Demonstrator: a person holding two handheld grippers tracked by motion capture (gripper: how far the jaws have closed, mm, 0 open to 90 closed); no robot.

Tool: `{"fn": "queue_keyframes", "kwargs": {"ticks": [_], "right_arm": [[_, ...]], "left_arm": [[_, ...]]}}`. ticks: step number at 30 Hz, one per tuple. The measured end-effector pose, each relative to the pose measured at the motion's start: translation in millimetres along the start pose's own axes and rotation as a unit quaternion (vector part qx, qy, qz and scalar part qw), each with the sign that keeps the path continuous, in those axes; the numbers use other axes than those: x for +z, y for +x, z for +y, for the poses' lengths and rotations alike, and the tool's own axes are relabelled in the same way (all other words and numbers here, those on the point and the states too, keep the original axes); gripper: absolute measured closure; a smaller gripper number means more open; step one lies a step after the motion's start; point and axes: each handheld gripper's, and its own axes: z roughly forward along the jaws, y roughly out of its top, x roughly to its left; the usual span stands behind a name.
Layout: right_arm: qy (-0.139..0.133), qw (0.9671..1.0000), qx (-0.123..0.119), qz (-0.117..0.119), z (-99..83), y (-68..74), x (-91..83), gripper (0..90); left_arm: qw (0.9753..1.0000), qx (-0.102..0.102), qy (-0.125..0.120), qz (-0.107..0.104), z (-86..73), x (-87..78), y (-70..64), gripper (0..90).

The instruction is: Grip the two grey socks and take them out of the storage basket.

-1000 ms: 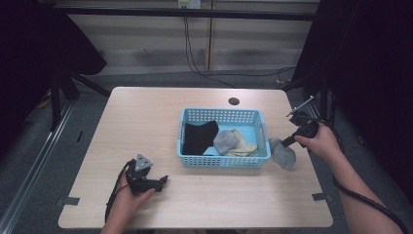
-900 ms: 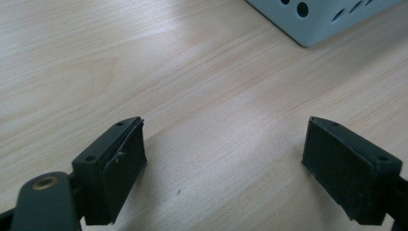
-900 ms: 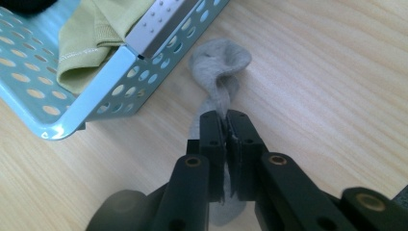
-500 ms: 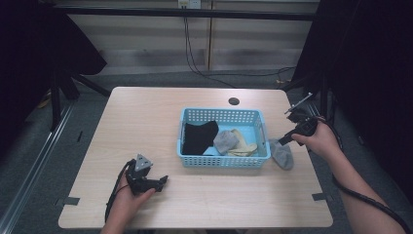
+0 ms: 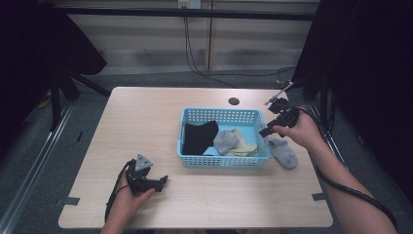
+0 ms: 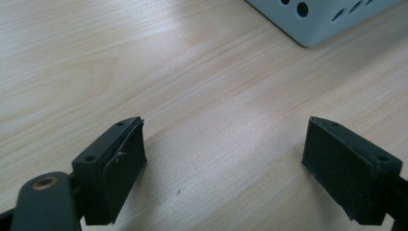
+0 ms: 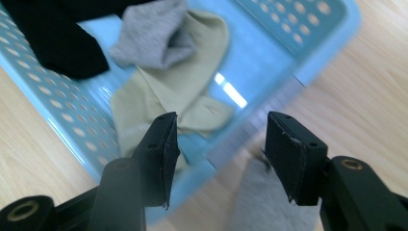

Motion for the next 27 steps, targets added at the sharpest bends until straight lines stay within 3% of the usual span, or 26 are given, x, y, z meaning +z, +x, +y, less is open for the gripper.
{"fn": "queue_keyframes", "kwargs": {"ticks": [7, 27], "right_arm": [[0.005, 0.9995, -0.029, 0.010, 27.6, 20.9, 18.0, 44.0], [0.024, 0.9993, -0.024, 0.014, 49.2, 31.6, 69.1, 40.9]], "left_arm": [[1.0000, 0.001, 0.000, 0.000, 0.0, -0.1, 0.0, 14.4], [1.0000, 0.000, 0.000, -0.001, 0.0, 0.0, 0.0, 14.4]]}}
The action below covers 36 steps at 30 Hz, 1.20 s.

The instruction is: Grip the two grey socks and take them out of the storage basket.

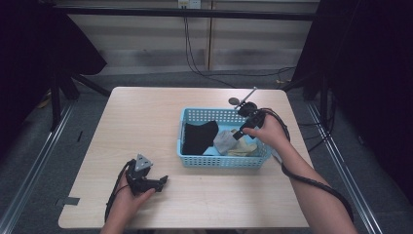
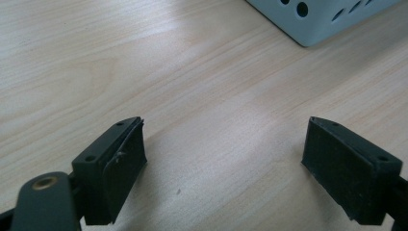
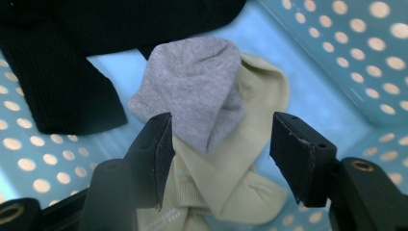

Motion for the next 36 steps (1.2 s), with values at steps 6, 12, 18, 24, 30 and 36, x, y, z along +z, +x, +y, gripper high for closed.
{"fn": "queue_keyframes", "kwargs": {"ticks": [6, 12, 18, 24, 30, 36], "right_arm": [[0.005, 1.0000, 0.001, 0.004, 7.0, 4.6, 13.1, 41.1], [0.013, 0.9999, -0.001, 0.008, 8.9, 8.1, 26.7, 42.6], [0.022, 0.9997, -0.005, 0.013, 10.8, 11.0, 37.6, 45.8], [0.046, 0.9987, -0.014, 0.018, 7.1, 14.9, 46.1, 69.4], [0.054, 0.9979, -0.015, 0.033, 5.8, 17.1, 36.4, 84.8], [0.050, 0.9981, -0.023, 0.028, 7.5, 16.9, 17.4, 85.2]], "left_arm": [[1.0000, 0.000, 0.000, 0.000, 0.0, 0.0, -0.2, 14.3], [1.0000, 0.007, 0.004, 0.000, 0.1, -0.7, 0.7, 14.4], [1.0000, 0.005, 0.003, 0.000, 0.1, -0.5, 0.5, 14.3], [1.0000, 0.006, 0.004, 0.000, 0.1, -0.6, 0.7, 14.3], [1.0000, 0.007, 0.004, 0.000, 0.1, -0.6, 0.7, 14.3], [1.0000, 0.000, 0.000, 0.000, 0.0, -0.1, -0.2, 14.3]]}}
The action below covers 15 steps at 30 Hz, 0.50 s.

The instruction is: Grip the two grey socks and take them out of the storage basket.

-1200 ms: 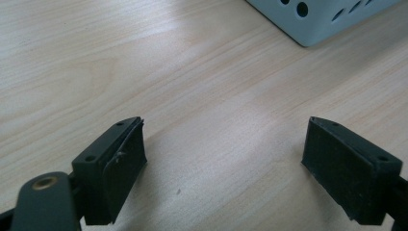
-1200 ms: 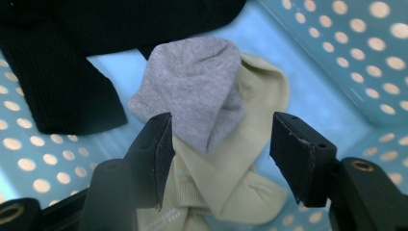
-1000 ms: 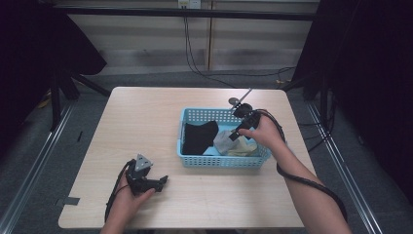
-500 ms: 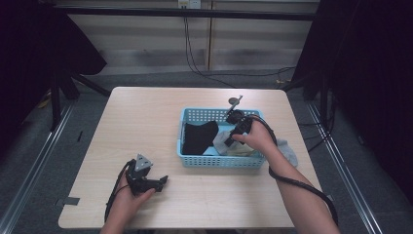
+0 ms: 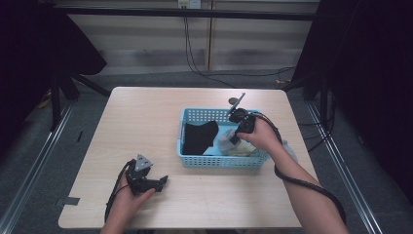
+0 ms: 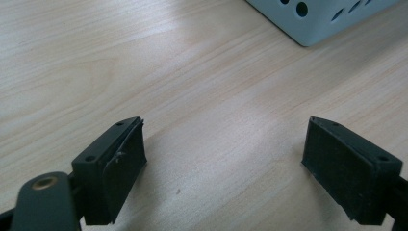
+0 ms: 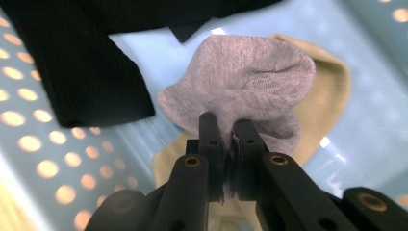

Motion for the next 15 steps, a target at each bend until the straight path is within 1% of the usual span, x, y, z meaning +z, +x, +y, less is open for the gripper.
{"fn": "queue_keyframes", "kwargs": {"ticks": [1, 2, 5, 12, 13, 15], "right_arm": [[-0.001, 1.0000, 0.004, -0.001, -0.4, 0.0, -3.8, 85.2], [-0.002, 1.0000, 0.003, -0.004, -0.9, -1.1, -7.5, 85.2], [-0.007, 0.9999, 0.008, -0.004, -3.9, -3.1, -18.8, 85.2], [-0.007, 0.9999, 0.010, -0.008, -10.1, -5.6, -36.6, 85.1], [-0.012, 0.9999, 0.007, -0.005, -10.9, -6.5, -39.0, 85.1], [-0.012, 0.9998, 0.011, -0.007, -11.6, -5.6, -45.1, 85.1]], "left_arm": [[1.0000, 0.000, 0.000, 0.000, 0.0, 0.0, 0.0, 14.3], [1.0000, 0.000, 0.000, 0.000, 0.0, 0.0, 0.1, 14.3], [1.0000, 0.000, 0.000, 0.000, 0.0, 0.0, 0.1, 14.3], [1.0000, 0.002, 0.000, 0.000, 0.1, -0.1, 0.2, 14.3], [1.0000, 0.002, 0.000, 0.000, 0.1, -0.1, 0.3, 14.3], [1.0000, 0.002, 0.000, 0.000, 0.1, -0.1, 0.3, 14.3]]}}
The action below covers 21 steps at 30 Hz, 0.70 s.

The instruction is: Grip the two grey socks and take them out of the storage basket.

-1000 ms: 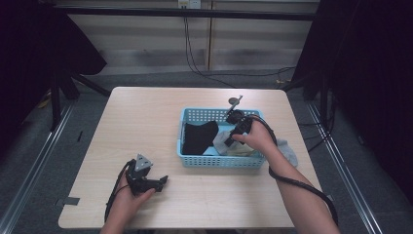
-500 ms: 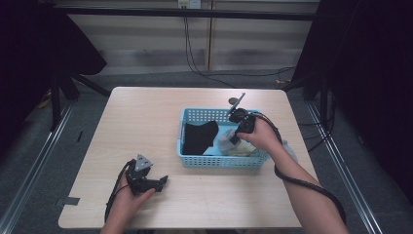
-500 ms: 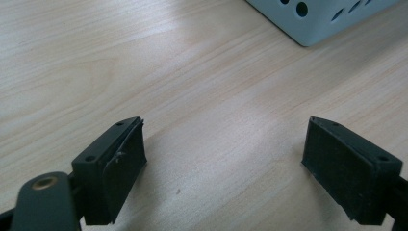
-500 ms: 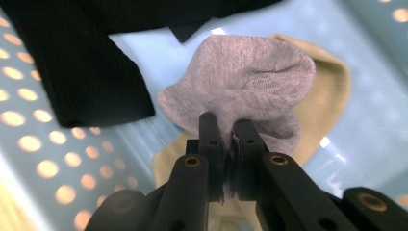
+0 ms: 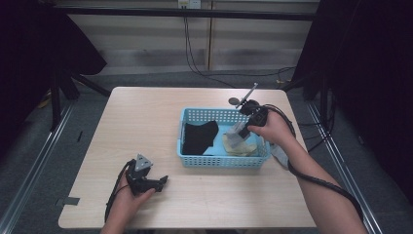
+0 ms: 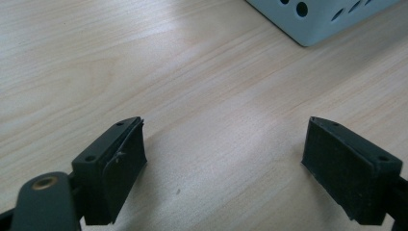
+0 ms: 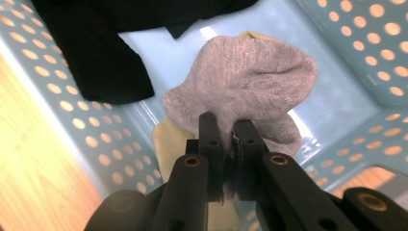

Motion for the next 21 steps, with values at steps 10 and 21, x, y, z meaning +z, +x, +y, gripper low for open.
{"fn": "queue_keyframes", "kwargs": {"ticks": [10, 21], "right_arm": [[0.006, 0.9998, -0.019, -0.008, -1.0, 1.2, -23.8, 85.0], [0.003, 0.9997, -0.022, -0.008, -4.6, 0.2, -45.7, 84.9]], "left_arm": [[1.0000, 0.000, 0.000, 0.000, 0.0, -0.1, 0.0, 14.3], [1.0000, 0.000, 0.001, -0.001, 0.1, -0.2, -0.1, 14.3]]}}
